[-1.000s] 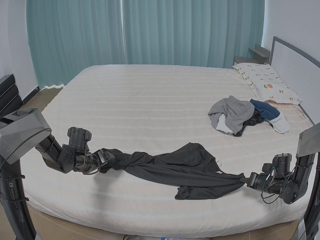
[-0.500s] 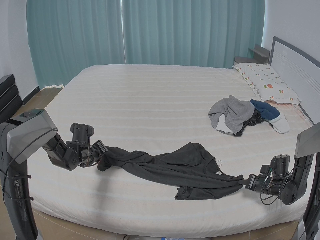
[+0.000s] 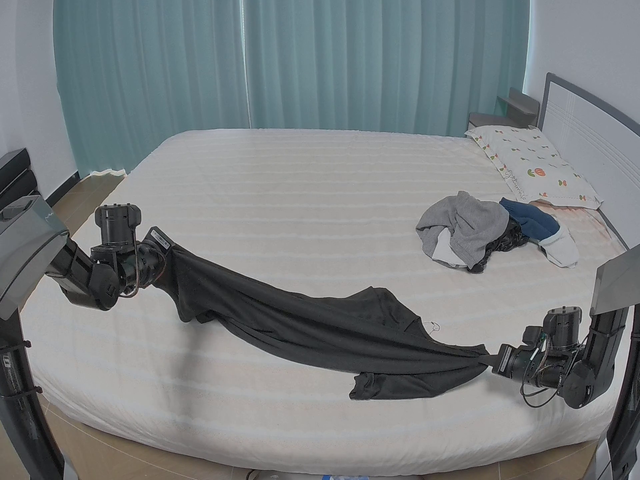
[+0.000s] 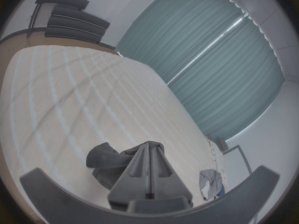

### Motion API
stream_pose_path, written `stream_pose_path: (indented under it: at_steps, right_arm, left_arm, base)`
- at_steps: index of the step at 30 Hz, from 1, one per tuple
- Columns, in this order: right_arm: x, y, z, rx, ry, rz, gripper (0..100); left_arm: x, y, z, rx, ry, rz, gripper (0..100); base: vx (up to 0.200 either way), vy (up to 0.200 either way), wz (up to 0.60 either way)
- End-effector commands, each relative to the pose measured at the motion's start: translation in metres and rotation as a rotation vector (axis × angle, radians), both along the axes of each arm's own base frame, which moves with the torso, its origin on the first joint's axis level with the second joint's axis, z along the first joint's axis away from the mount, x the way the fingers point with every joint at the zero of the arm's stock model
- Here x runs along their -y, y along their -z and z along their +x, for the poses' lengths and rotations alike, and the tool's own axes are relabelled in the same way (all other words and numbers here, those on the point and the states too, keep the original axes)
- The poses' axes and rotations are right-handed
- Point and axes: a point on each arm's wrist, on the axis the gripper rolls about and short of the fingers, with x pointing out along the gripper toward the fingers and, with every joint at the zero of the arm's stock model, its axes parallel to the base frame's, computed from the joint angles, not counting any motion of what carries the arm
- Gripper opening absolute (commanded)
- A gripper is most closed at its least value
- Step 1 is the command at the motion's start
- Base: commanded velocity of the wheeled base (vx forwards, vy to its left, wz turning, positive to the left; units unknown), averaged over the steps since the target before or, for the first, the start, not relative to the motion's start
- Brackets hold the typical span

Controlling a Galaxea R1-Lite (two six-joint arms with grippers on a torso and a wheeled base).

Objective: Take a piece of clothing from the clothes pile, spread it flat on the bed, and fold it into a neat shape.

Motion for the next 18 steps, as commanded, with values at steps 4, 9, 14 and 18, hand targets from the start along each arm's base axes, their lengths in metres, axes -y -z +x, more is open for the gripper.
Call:
stream_pose_path:
  at_steps: [4, 9, 14, 18]
  right_arm:
    - [0.006, -0.007, 0.003, 0.042, 0.021, 0.003, 0]
    - [0.007, -0.009, 0.01, 0.067, 0.036, 0.016, 0]
    - [0.007, -0.009, 0.014, 0.078, 0.039, 0.021, 0]
    - [0.006, -0.005, 0.021, 0.077, 0.066, 0.022, 0]
  left_arm:
    - [-0.009, 0.0, 0.018, 0.122, -0.059, -0.051, 0]
    - [-0.009, 0.029, 0.036, 0.178, -0.082, -0.103, 0]
    - [-0.008, 0.046, 0.049, 0.207, -0.082, -0.104, 0]
    - [-0.002, 0.056, 0.066, 0.238, -0.109, -0.135, 0]
  base:
    - [0.0, 0.0, 0.0]
    - [0.0, 0.0, 0.0]
    - [0.0, 0.0, 0.0]
    - [0.0, 0.0, 0.0]
